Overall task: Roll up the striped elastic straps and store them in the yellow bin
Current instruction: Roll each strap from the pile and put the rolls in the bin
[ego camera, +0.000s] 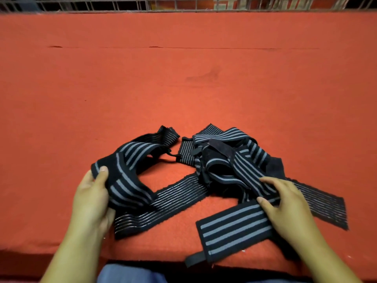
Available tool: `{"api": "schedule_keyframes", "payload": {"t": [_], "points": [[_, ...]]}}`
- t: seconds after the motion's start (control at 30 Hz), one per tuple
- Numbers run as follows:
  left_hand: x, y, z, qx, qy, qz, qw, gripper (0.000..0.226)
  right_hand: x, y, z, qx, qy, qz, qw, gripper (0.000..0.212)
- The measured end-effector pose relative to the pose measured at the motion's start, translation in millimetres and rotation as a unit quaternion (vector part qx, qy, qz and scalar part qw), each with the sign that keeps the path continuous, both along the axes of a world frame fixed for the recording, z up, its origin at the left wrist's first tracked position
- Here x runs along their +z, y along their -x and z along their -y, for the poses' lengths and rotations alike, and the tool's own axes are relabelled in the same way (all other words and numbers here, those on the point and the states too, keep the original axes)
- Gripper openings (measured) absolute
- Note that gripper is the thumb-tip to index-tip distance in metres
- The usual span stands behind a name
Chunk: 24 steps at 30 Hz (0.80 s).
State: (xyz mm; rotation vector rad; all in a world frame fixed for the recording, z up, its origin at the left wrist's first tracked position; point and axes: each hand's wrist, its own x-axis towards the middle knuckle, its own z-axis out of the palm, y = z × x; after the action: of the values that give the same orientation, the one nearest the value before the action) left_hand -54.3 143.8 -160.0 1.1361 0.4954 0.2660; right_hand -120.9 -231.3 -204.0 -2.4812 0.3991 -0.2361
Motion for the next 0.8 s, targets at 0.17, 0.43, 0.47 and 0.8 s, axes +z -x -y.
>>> {"api": "schedule_keyframes", "payload": {"t": [0.17, 0.43, 0.47, 0.8], "points": [[-1, 1, 3, -0.122, -0.132, -0.048, 0.983, 0.020, 22, 0, -31, -0.006, 0.035, 0.106, 0.994, 0.040], [-12, 26, 12, -0.096, -0.488, -0.127, 0.858, 0.072, 26, -11, -71, 0.138, 0.017, 0.107, 0.985, 0.052], [-11, 31, 14, -0.072, -0.517, -0.121, 0.844, 0.075, 27, -14, -68, 0.134, 0.031, 0.100, 0.986, 0.057], [6, 0, 93, -0.278, -0.419, -0.030, 0.864, 0.046, 41, -36, -56, 0.107, 0.094, 0.024, 0.990, 0.031]]}}
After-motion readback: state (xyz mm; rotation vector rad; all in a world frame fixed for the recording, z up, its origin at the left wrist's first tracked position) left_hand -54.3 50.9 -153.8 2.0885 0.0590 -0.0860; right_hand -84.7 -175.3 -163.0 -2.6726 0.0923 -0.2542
